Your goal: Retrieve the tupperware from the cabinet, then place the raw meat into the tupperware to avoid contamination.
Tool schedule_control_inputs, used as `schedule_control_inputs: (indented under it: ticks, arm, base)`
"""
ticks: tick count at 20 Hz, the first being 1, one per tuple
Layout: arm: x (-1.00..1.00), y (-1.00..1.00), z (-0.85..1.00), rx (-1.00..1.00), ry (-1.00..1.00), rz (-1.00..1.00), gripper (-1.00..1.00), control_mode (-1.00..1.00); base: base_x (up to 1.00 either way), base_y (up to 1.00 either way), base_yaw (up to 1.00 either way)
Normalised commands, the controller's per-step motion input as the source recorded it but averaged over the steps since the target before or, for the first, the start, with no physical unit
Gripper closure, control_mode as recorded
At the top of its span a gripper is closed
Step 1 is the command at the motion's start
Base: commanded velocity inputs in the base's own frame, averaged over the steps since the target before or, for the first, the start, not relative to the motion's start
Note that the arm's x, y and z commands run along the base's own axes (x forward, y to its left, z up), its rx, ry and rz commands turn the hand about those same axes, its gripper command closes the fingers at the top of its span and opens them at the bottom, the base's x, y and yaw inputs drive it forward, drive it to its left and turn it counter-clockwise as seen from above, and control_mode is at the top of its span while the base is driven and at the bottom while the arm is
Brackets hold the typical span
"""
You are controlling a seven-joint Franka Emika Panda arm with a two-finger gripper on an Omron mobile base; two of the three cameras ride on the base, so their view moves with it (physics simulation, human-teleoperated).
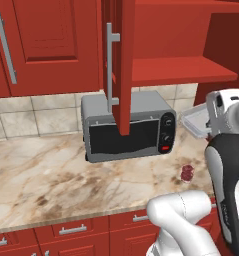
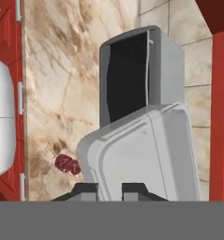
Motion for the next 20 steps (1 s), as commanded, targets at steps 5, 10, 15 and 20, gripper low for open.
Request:
schedule_control_inputs:
  ticks: [5, 10, 15, 20]
  arm:
    - [0.0, 0.12, -0.47, 0.01, 0.16, 0.02, 1.0, -1.0]
    - [0.01, 0.21, -0.58, 0.01, 0.15, 0.01, 1.0, -1.0]
    - [0.06, 0.21, -0.6, 0.0, 0.12, 0.01, 1.0, -1.0]
    - [0.22, 0.15, -0.5, 0.02, 0.07, 0.03, 1.0, -1.0]
  base:
    - [0.0, 0.0, 0.0]
    - [0.0, 0.0, 0.0]
    - [0.0, 0.0, 0.0]
    - [0.0, 0.0, 0.0]
